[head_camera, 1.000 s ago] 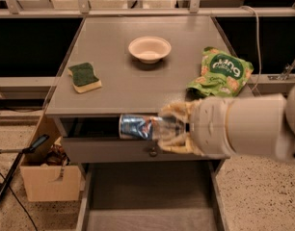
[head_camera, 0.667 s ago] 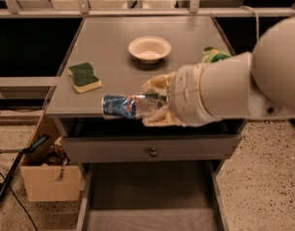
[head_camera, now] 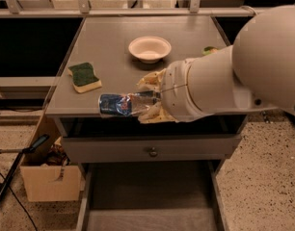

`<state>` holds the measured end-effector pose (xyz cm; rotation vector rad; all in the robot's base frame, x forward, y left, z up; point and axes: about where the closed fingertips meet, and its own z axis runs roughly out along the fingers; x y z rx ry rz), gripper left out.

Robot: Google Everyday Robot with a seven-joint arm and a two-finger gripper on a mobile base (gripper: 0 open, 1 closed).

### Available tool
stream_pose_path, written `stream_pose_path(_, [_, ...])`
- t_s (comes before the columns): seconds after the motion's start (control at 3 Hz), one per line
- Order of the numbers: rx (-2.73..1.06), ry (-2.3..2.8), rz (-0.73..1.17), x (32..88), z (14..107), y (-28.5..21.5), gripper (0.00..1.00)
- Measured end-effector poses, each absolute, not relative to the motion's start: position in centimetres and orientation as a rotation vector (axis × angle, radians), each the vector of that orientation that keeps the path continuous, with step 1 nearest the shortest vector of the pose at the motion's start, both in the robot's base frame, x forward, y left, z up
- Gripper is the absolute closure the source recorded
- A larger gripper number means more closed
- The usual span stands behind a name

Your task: Pick redbull can from middle drawer and place on counter

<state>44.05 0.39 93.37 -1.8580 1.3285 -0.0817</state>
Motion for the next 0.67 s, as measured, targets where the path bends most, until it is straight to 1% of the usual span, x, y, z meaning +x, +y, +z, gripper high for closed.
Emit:
stream_pose_path(0.33, [-1.873,1.335,-0.099,43.7,92.7,0.4,1.00])
stream_pose_path(0.67, [-1.918,1.333,-0.127,46.0,93.5,0.3,1.00])
